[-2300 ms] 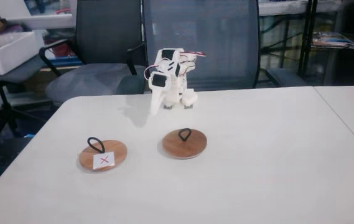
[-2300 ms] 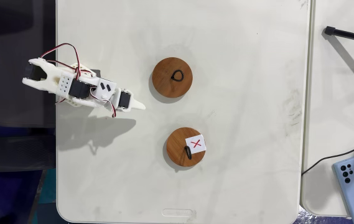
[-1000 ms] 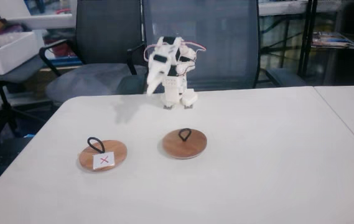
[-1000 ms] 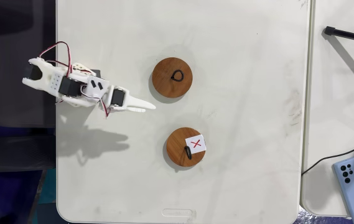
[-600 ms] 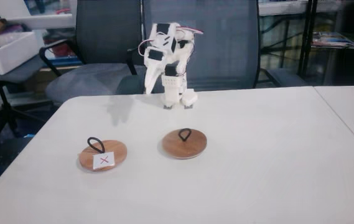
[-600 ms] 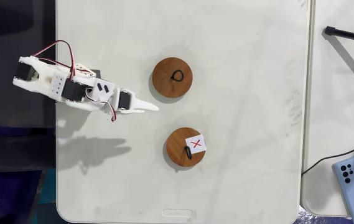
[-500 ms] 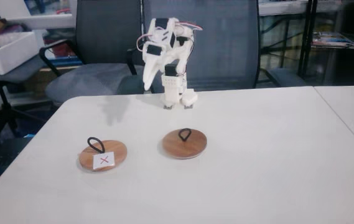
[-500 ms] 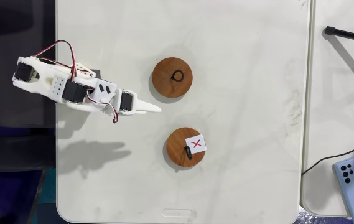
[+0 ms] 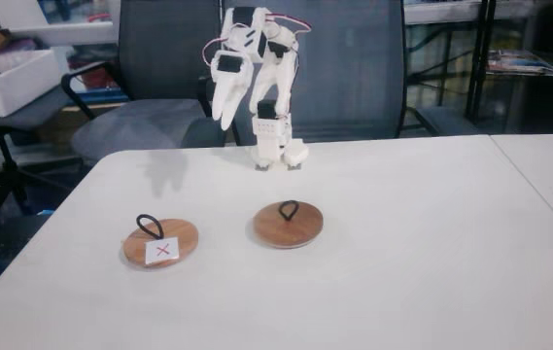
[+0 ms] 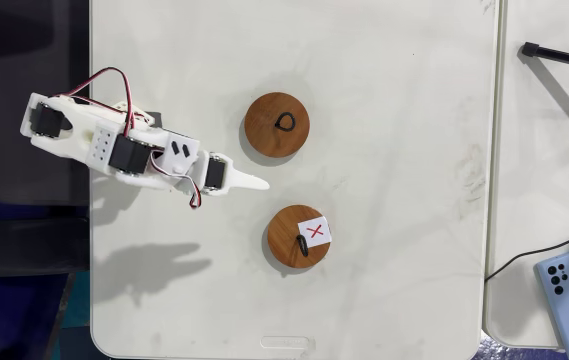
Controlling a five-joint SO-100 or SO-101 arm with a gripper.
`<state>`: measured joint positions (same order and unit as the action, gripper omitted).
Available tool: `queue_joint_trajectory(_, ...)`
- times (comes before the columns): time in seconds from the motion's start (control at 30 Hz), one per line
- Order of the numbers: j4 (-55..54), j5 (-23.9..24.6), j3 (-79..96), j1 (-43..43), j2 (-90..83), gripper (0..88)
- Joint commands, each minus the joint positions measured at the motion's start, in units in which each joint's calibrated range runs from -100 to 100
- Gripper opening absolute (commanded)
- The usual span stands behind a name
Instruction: Pick the lid with the red cross and place it on the side.
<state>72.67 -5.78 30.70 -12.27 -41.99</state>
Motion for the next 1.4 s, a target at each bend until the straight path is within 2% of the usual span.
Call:
queue_joint_trajectory(0.0, 1.16, 1.51, -5.31, -0.34, 6.59, 24.3)
queue_joint_trajectory(0.17, 1.25, 2.19, -13.29, -0.86, 17.49, 24.3)
queue_joint_trajectory(0.33, 1.33, 2.24, -22.45, -2.81, 21.16, 24.3)
queue_joint_trajectory(0.57, 1.76, 2.19, -29.88, -10.16, 29.25, 24.3)
queue_joint_trajectory(0.77, 7.23, 2.63, -34.87, -14.97, 37.35, 24.3)
queue_joint_trajectory(1.07, 8.09, 4.44, -40.94, -15.64, 44.85, 24.3)
queue_joint_trajectory(1.37, 14.84, 4.73, -49.28, -15.57, 51.41, 24.3)
